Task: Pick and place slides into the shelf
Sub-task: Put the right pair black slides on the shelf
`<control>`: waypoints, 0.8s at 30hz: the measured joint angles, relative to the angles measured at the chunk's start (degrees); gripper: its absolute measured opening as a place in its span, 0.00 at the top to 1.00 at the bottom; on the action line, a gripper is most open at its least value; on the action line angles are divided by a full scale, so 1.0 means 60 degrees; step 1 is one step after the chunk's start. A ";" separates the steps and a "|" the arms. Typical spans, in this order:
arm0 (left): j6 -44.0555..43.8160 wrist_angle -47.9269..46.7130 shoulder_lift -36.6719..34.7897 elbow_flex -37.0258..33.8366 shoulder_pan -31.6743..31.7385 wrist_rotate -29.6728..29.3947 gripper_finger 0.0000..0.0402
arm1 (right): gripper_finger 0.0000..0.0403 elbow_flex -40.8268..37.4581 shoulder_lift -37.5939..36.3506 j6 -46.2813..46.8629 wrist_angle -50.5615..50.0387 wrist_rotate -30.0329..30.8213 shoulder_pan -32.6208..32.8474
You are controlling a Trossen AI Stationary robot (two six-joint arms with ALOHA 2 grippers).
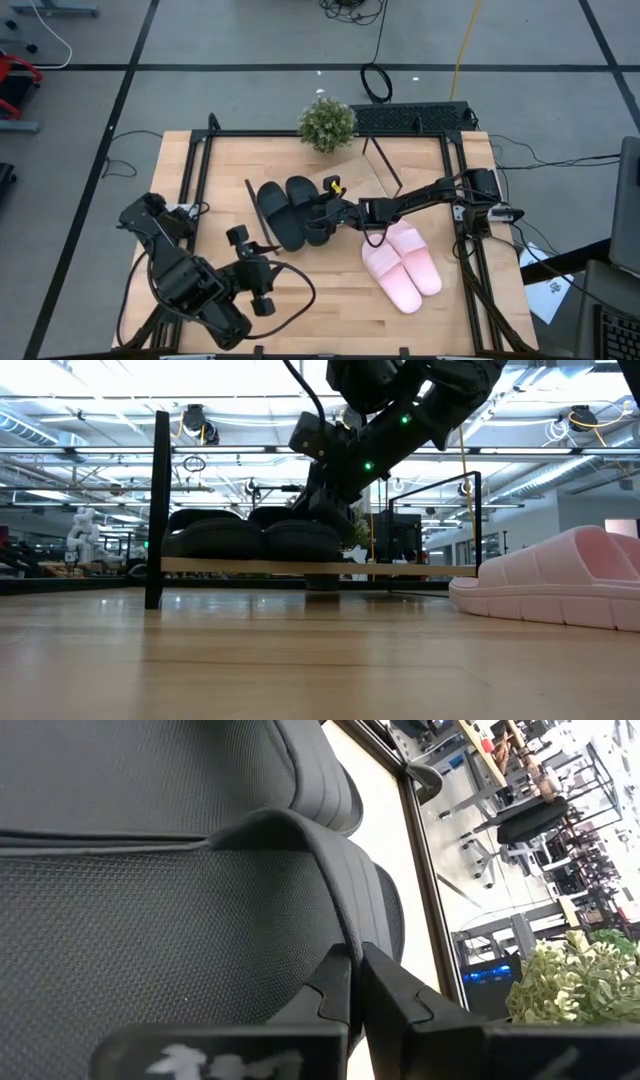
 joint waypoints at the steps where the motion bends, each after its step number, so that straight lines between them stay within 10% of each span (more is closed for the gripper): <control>1: 0.0013 0.0022 0.0000 -0.0042 0.0028 0.0055 0.56 | 1.00 0.0000 0.0004 0.0000 0.0025 -0.0001 0.0000; 24: 0.0128 0.0189 0.0000 -0.0078 0.0100 0.0304 0.56 | 0.85 0.0000 0.0008 -0.0008 -0.0050 -0.0477 -0.0029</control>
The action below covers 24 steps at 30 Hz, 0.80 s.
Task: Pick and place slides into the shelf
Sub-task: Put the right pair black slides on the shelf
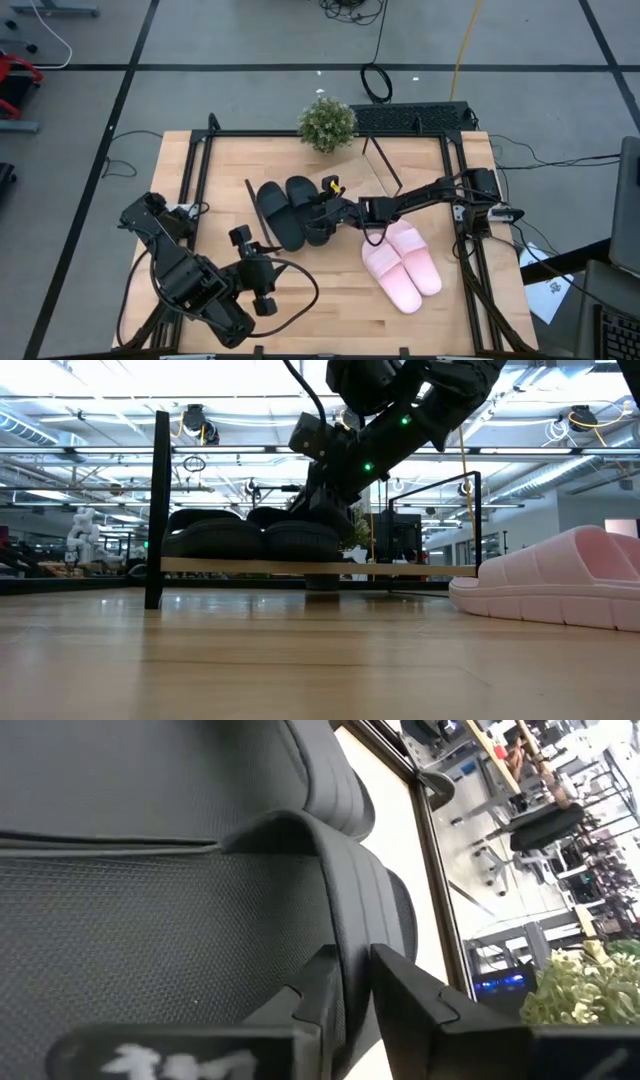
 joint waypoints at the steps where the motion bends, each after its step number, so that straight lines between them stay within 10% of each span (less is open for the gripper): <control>1: 0.0000 -0.0004 0.0000 0.0000 0.0000 0.0000 0.56 | 0.85 0.0000 0.0000 -0.0003 0.0000 -0.0001 0.0003; 24: -0.0055 0.0000 0.0000 0.0000 0.0000 0.0153 0.56 | 0.68 -0.0004 0.0007 -0.0463 -0.0022 -0.0036 0.0032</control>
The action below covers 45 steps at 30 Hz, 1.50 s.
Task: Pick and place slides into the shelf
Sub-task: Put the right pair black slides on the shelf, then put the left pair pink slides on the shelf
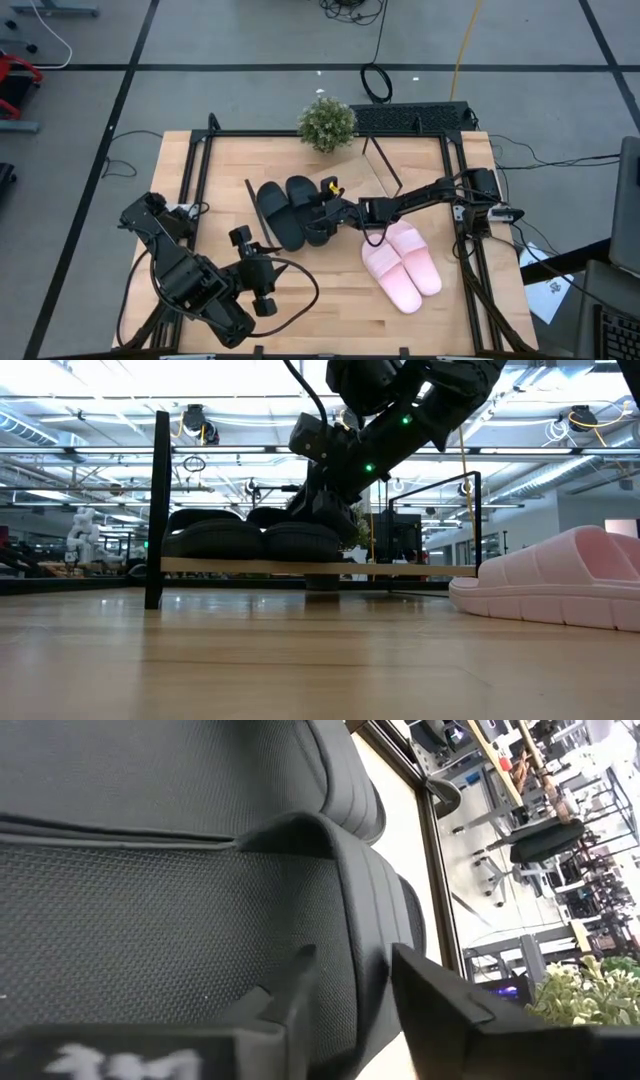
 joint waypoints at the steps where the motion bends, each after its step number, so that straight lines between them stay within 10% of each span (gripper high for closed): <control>1: 0.0000 0.0004 0.0000 0.0000 0.0000 0.0000 0.56 | 0.65 0.0000 0.0000 0.0050 0.0000 0.0005 0.0000; 35: -0.0089 0.0055 -0.0004 0.0004 0.0000 0.0015 0.56 | 0.51 -0.0007 -0.0004 -0.3361 0.2327 0.3871 0.2227; 45: -0.0451 0.0066 -0.0011 0.0004 0.0000 0.0076 0.56 | 0.51 -0.0007 -0.0011 -0.4073 0.2080 0.7482 0.4004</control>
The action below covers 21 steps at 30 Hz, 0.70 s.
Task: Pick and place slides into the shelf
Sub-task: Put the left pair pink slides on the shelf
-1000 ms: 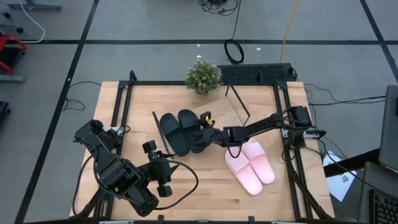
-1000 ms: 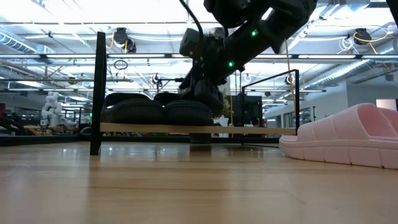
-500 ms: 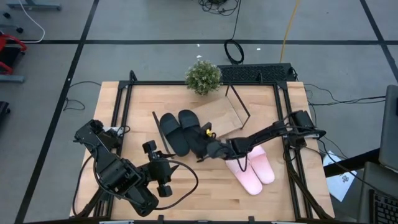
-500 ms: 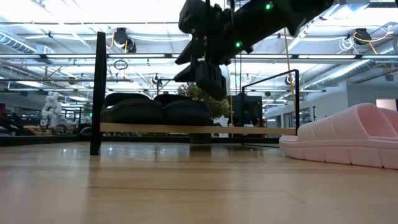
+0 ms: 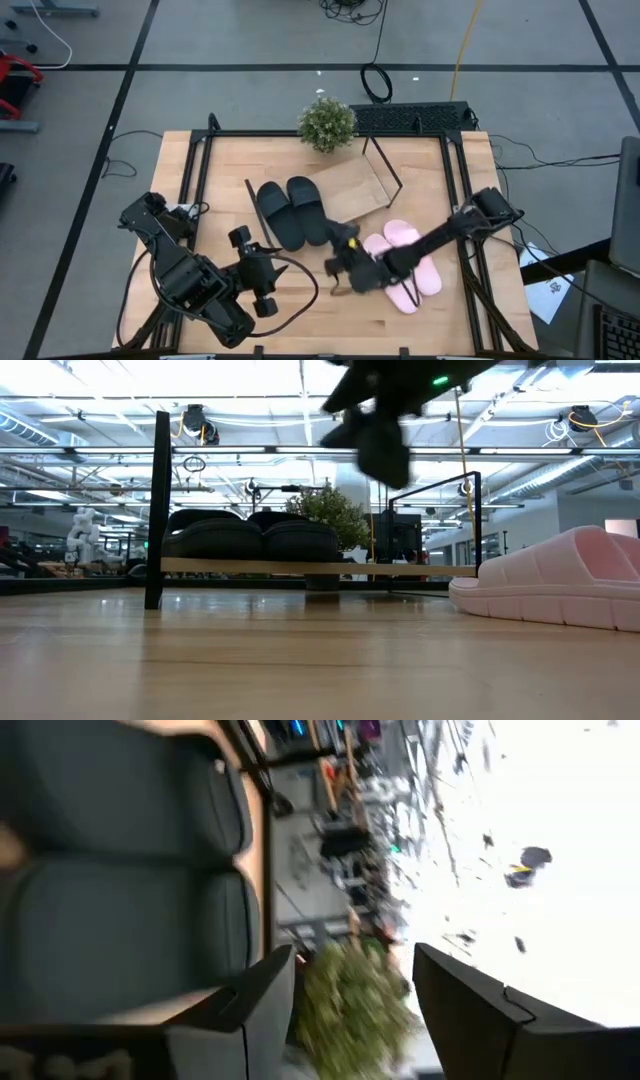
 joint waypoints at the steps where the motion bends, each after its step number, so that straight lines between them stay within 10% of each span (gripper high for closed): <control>1: -0.0002 0.0044 0.0008 0.0000 0.0000 0.0076 0.56 | 0.51 0.0000 0.0000 -0.0010 -0.0234 0.0494 0.0261; 21: 0.3460 0.6284 0.0073 -0.2202 0.0038 0.0691 0.56 | 0.51 -0.0004 -0.1480 -0.0062 -0.1426 0.1932 0.3510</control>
